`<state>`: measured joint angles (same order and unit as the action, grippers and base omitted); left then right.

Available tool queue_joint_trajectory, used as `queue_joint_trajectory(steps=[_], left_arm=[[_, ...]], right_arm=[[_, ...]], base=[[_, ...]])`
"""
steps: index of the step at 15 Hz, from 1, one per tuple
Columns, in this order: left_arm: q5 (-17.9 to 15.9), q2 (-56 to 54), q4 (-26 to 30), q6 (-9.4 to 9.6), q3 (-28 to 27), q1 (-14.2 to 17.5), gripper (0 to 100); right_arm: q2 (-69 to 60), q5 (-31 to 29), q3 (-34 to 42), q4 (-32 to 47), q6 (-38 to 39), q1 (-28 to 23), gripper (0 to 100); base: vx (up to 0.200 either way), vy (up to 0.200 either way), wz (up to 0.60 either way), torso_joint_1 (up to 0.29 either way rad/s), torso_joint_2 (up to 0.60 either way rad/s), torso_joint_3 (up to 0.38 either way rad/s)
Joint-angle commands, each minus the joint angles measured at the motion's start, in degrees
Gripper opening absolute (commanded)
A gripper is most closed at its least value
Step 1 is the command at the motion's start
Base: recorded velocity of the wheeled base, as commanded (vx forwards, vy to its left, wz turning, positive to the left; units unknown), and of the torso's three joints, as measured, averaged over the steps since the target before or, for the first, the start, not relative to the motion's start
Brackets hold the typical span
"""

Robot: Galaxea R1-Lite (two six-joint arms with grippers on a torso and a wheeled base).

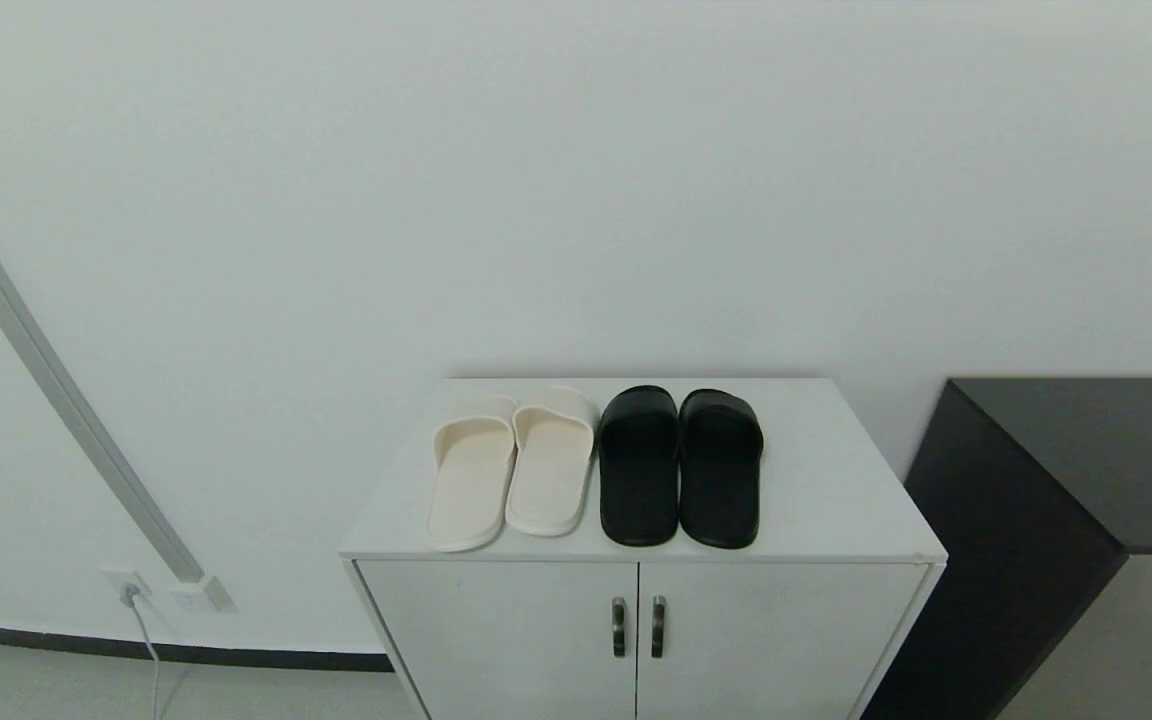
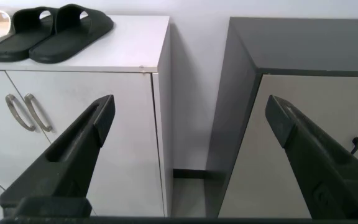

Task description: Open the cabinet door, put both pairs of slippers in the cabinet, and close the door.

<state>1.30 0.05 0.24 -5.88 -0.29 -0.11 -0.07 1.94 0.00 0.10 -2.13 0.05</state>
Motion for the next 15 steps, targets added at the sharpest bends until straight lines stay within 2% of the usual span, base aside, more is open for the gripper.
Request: queue_joint_trajectory(steps=[1,10,11,12,13,15], left_arm=[[0.01,0.04,0.02,-0.01,0.03,0.02,0],[0.01,0.04,0.02,-0.01,0.03,0.02,0],[0.01,0.04,0.02,-0.01,0.03,0.02,0],[0.01,0.04,0.02,-0.01,0.03,0.02,0],[0.01,0.04,0.02,-0.01,0.03,0.02,0],[0.01,0.04,0.02,-0.01,0.03,0.02,0]], right_arm=[[0.07,0.00,0.00,-0.01,0.02,0.04,100],[0.07,0.26,-0.18,-0.54,-0.59,-0.05,100],[2.97,0.26,-7.91,-1.24,2.92,0.30,100],[8.60,0.35,-17.40,1.57,10.13,0.74,100],[13.96,3.42,-18.02,5.70,9.52,1.18,100],[23.10,10.54,-14.85,3.59,5.39,2.24,100]], base=[[0.000,0.000,0.00,0.000,0.00,0.000],[0.000,0.000,0.00,0.000,0.00,0.000],[0.000,0.000,0.00,0.000,0.00,0.000],[0.000,0.000,0.00,0.000,0.00,0.000],[0.000,0.000,0.00,0.000,0.00,0.000],[0.000,0.000,0.00,0.000,0.00,0.000]])
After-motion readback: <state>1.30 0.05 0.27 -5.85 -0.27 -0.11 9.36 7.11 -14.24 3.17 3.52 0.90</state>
